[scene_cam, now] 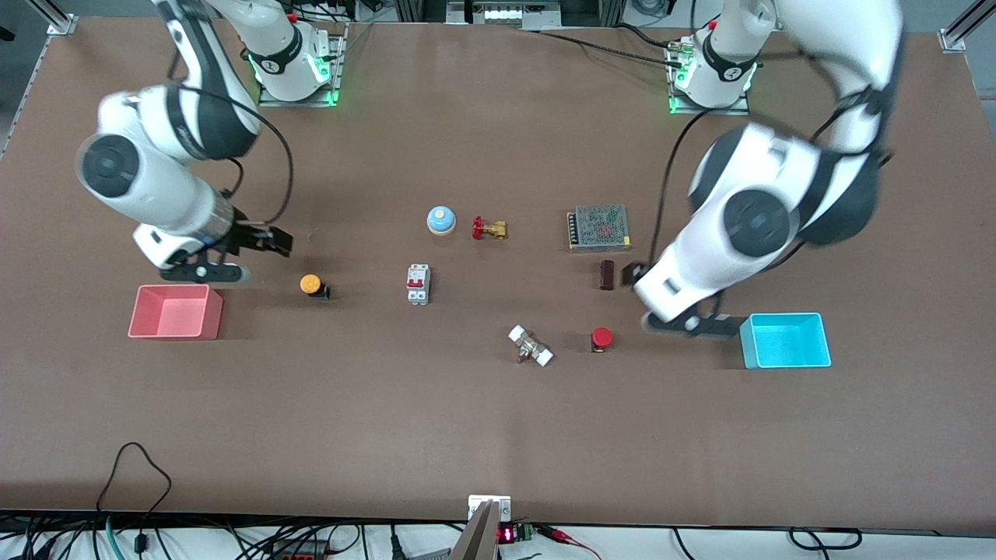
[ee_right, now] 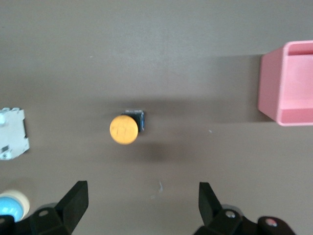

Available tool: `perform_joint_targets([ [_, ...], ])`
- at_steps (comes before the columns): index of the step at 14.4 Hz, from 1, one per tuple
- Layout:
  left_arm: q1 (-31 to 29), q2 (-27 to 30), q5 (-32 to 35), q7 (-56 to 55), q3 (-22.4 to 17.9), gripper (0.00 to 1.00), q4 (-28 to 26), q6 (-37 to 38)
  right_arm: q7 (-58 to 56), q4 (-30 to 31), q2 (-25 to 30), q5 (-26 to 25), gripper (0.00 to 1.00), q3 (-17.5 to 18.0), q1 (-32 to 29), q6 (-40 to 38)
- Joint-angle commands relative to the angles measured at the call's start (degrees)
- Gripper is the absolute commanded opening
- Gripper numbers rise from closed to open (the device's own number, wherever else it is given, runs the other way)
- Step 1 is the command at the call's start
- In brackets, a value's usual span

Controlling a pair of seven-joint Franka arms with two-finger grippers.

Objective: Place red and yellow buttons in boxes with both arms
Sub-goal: 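Reach the right gripper to the yellow button while the left gripper reaches the red button, then close the right gripper on the yellow button while the left gripper grasps the red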

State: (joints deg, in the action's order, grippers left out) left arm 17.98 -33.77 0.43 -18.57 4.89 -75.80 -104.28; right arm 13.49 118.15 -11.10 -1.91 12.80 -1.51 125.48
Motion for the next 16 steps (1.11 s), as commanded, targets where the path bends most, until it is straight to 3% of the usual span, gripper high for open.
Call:
perform_joint_targets([
  [1, 0.3, -7.5, 0.3, -0.4, -0.4, 1.0, 5.8, -6.3, 1.8, 1.3, -3.4, -3.7, 1.0, 0.2, 0.6, 4.9],
  [7, 3.3, -12.9, 0.5, -6.6, -0.8, 1.0, -0.7, -22.1, 2.9, 1.0, -5.9, -5.1, 1.0, 1.1, 0.7, 7.5],
  [11, 3.3, -14.2, 0.5, -6.7, -0.9, 1.0, -4.5, -27.8, 4.8, 0.5, -8.9, -5.2, 1.0, 1.1, 0.8, 9.8],
  [12, 3.4, -14.9, 0.5, -6.7, -0.9, 0.96, -4.6, -28.3, 4.9, 0.3, -9.7, -5.5, 1.0, 1.1, 1.8, 10.2],
  [14, 3.7, -15.5, 0.5, -6.7, -0.8, 0.71, -4.6, -28.4, 5.1, -0.1, -11.1, -6.3, 1.0, 1.1, 2.0, 11.1],
  [16, 4.0, -15.5, 0.5, -6.7, -0.8, 0.35, -4.7, -27.9, 5.9, -0.3, -12.1, -6.3, 1.0, 1.1, 2.1, 11.6],
])
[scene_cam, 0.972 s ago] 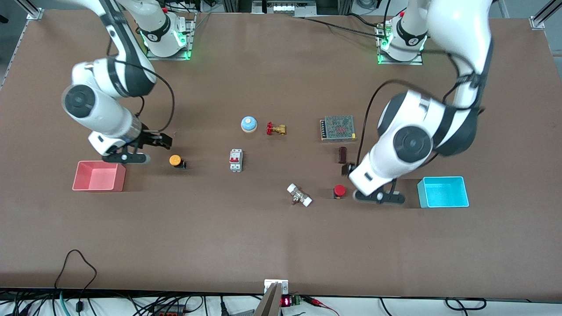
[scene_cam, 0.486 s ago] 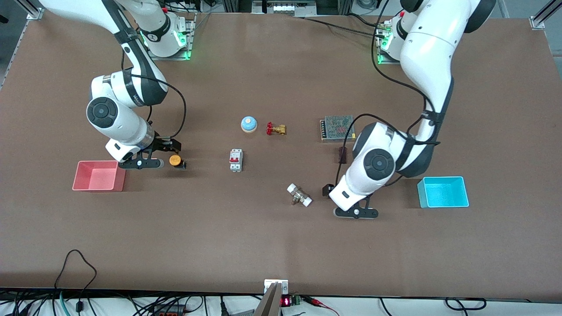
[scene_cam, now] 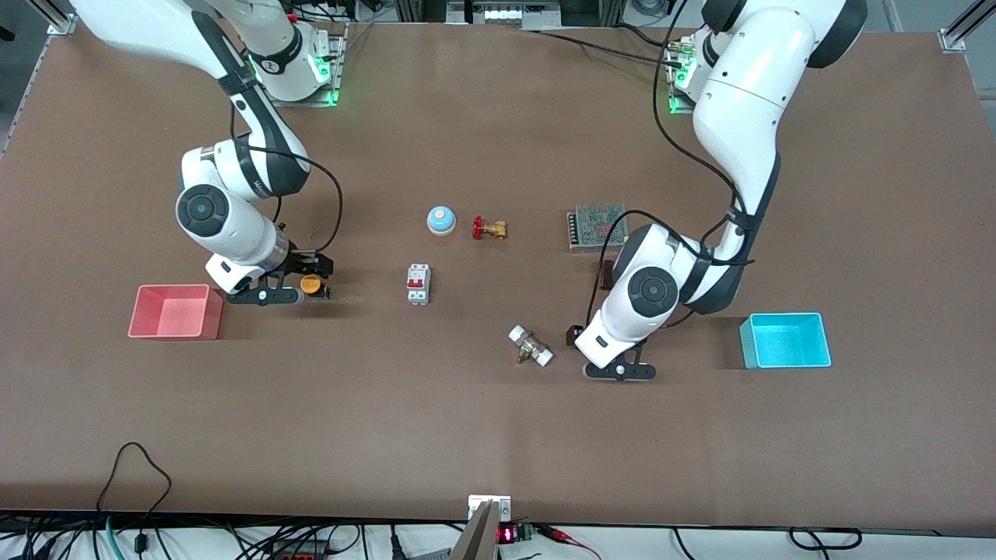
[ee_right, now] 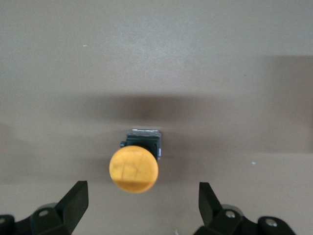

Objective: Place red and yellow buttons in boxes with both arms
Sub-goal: 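Close the right gripper on the yellow button while the left gripper grasps the red, then carry the yellow button into the pink box while the left gripper carries red to cyan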

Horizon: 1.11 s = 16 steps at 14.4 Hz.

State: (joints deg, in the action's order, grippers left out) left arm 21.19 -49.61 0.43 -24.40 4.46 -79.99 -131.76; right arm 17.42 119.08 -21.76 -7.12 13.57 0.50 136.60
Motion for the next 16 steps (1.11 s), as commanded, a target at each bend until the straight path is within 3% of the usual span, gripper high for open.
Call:
perform_joint_targets([
  [1, 0.6, 0.5, 0.5, -0.6, -0.4, 0.2, -0.5, -0.2, 2.3, -1.4, -1.8, -1.5, 1.0, 0.3, 0.4, 0.9],
  [2, 0.3, 0.6, 0.5, -0.7, -0.4, 0.14, -0.5, -0.2, 2.3, -1.5, -2.2, -2.4, 1.0, 0.3, 0.3, 1.6],
  [4, -0.5, 1.5, 0.4, -0.8, -0.5, 0.14, -0.3, 1.1, 2.3, -1.6, -2.9, -2.8, 1.0, 0.3, 0.3, 2.1],
  [10, -7.3, 10.0, 0.6, 0.4, -1.6, 0.14, 3.1, 15.8, 2.3, -1.6, -4.5, -2.8, 0.98, 0.2, 0.3, 4.6],
  [13, -12.0, 12.4, 1.4, 10.3, -4.6, 0.18, 3.1, 22.5, 2.4, -1.6, -5.0, -3.0, 0.9, 0.2, 0.3, 5.1],
  [16, -17.7, 13.1, 2.0, 18.1, -5.7, 0.17, 2.2, 26.8, 2.4, -1.5, -5.1, -4.2, 0.69, 0.1, 0.2, 5.3],
])
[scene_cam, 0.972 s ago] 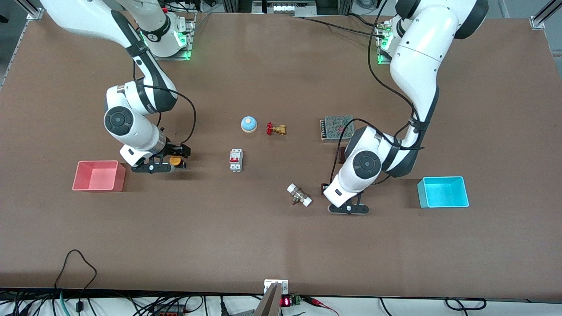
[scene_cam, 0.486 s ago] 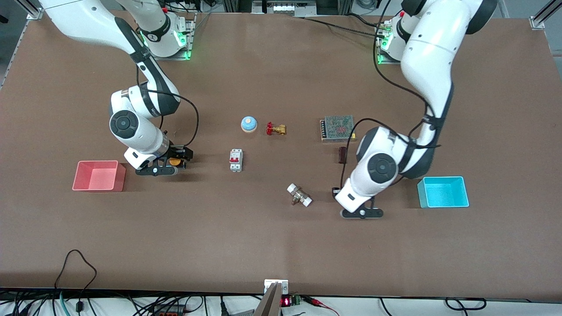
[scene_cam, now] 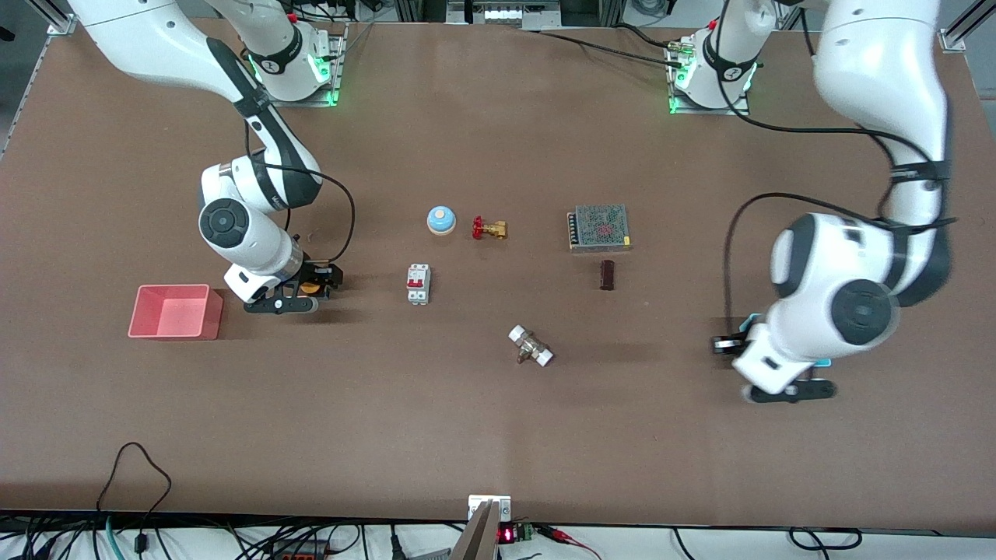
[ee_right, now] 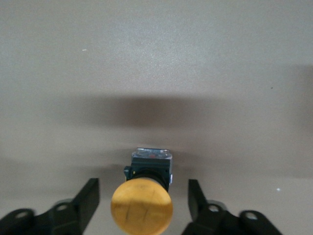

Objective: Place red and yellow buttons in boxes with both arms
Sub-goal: 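Carry the yellow button into the pink box while the left gripper carries red to cyan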

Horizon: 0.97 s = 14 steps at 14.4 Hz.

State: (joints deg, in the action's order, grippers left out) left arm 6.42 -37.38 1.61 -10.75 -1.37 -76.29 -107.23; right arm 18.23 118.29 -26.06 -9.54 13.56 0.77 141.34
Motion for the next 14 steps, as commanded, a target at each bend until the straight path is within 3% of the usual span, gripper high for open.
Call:
perform_joint_targets([
  [1, -4.4, 0.6, 0.9, 6.0, 0.1, 0.17, -2.2, 3.2, 1.5, -0.7, -0.8, -1.8, 0.58, 0.2, -0.1, 0.6],
  [7, -7.3, 0.3, 0.9, 8.2, 0.1, 0.17, -13.1, -7.9, 1.5, -0.7, -0.8, -1.8, 0.1, 0.1, -0.1, 0.6],
  [11, -9.6, -0.9, 0.9, 12.2, 0.1, 0.18, -14.2, -13.2, 0.2, -1.0, 1.5, -1.5, 0.05, -0.5, -0.6, 0.3],
  [14, -9.7, -2.1, 0.7, 12.2, 0.1, 0.18, -15.5, -16.7, -4.8, -4.8, 7.2, -1.2, 0.05, -1.2, -2.9, -10.1],
])
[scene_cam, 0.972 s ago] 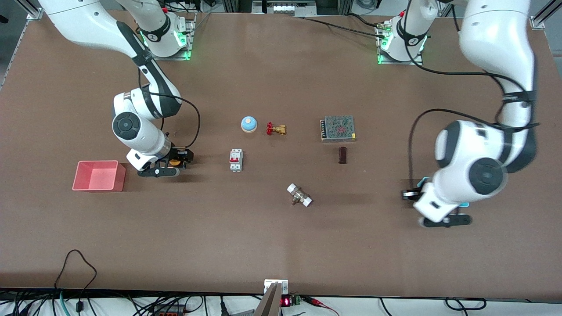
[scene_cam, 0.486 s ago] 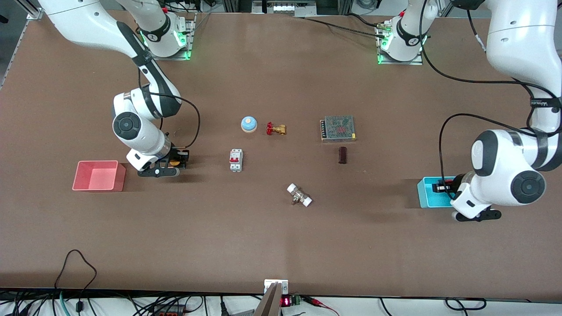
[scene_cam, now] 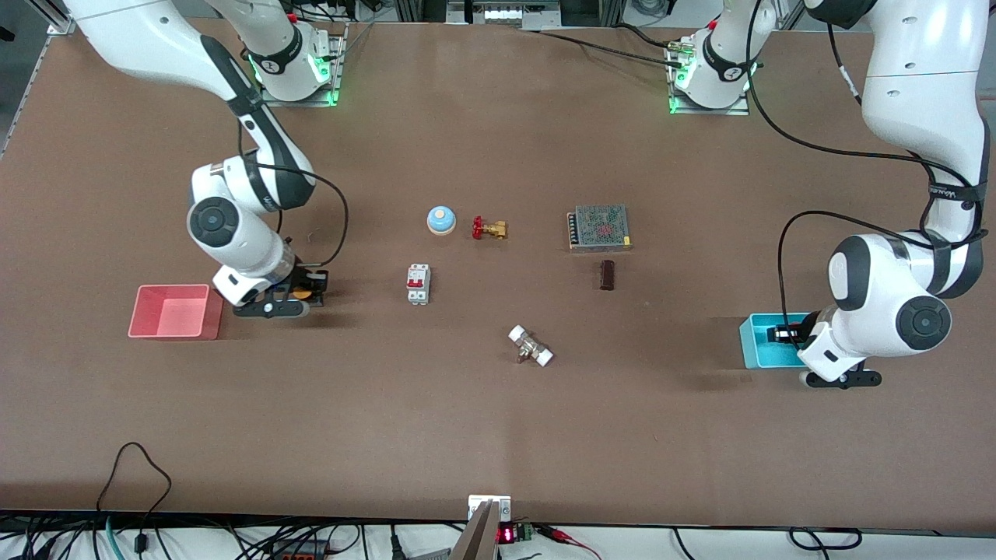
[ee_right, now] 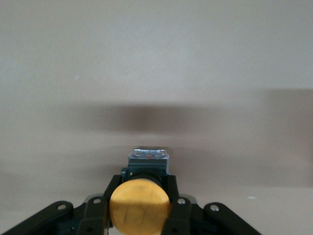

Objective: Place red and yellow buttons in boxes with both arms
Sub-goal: 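Carry the yellow button into the pink box while the left gripper carries red to cyan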

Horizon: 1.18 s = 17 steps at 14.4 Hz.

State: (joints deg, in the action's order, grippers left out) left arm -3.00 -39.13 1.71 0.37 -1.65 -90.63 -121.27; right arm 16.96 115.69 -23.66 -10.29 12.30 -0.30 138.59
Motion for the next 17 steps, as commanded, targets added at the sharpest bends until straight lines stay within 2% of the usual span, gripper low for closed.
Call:
perform_joint_targets([
  [1, -0.3, -0.4, 0.6, 1.0, 0.4, 0.19, -1.6, -3.3, -6.8, -4.3, 6.3, -0.3, 0.05, -0.2, -2.9, -11.5],
  [4, -0.3, -0.6, 0.5, 1.0, 0.4, 0.21, -1.6, -3.6, -15.5, -5.5, 8.9, 0.0, 0.05, -5.0, -4.9, -13.8],
  [6, -0.2, -0.6, 0.5, 1.0, 0.4, 0.27, -1.5, -3.7, -23.6, -5.6, 9.2, 0.0, 0.05, -9.0, -6.0, -13.2],
  [7, -0.2, -0.6, 0.5, 1.1, 0.4, 0.52, -1.5, -3.7, -27.6, -5.6, 8.6, 0.4, 0.05, -11.0, -6.8, -12.1],
  [10, -0.1, -0.2, 0.5, 1.2, 0.4, 1.0, -1.2, -2.9, -32.6, -5.6, 5.7, 4.1, 0.05, -12.8, -8.6, -7.6],
  [13, -0.1, 1.2, 0.6, 1.5, 0.4, 1.0, -0.5, -0.5, -32.7, -5.6, 1.7, 5.2, 0.05, -12.8, -9.5, -1.7],
  [17, 0.4, 5.2, 0.7, 1.1, 0.6, 1.0, 0.1, 3.1, -32.7, -5.6, -1.5, 5.5, 0.06, -12.8, -9.5, 0.8],
])
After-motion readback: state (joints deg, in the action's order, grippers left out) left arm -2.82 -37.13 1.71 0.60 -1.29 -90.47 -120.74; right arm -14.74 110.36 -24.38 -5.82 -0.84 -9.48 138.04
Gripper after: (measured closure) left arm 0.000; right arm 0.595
